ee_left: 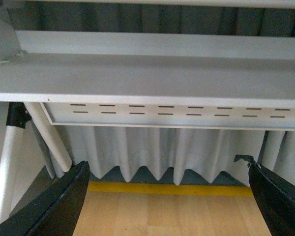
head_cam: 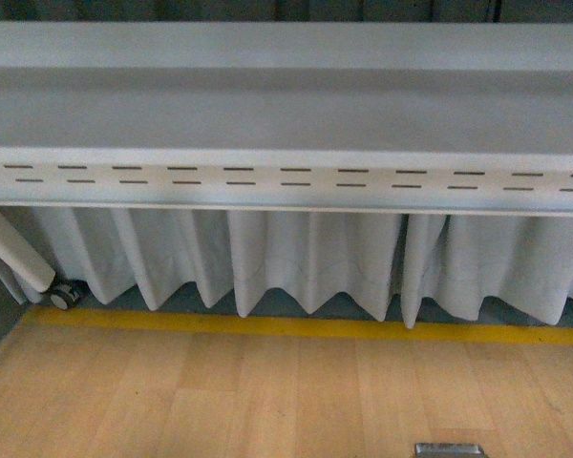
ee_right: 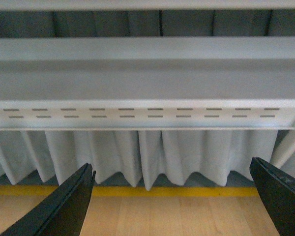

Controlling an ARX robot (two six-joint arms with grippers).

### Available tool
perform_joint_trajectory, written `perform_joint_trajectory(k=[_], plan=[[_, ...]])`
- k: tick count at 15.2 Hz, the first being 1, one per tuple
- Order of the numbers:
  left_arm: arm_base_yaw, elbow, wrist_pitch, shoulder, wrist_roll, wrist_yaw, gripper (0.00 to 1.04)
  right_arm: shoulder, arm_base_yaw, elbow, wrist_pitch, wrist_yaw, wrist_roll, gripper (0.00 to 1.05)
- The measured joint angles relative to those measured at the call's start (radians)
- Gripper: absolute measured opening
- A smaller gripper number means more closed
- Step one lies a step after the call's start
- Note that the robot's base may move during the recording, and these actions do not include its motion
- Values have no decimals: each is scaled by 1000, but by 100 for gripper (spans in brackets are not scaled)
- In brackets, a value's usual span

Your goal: Open oven

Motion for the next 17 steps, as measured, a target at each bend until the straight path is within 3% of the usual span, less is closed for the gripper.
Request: perform_joint_trajectory(k=[17], plan=[[0,0,2,0,2,2,98,0,0,0,1,0,2,98]])
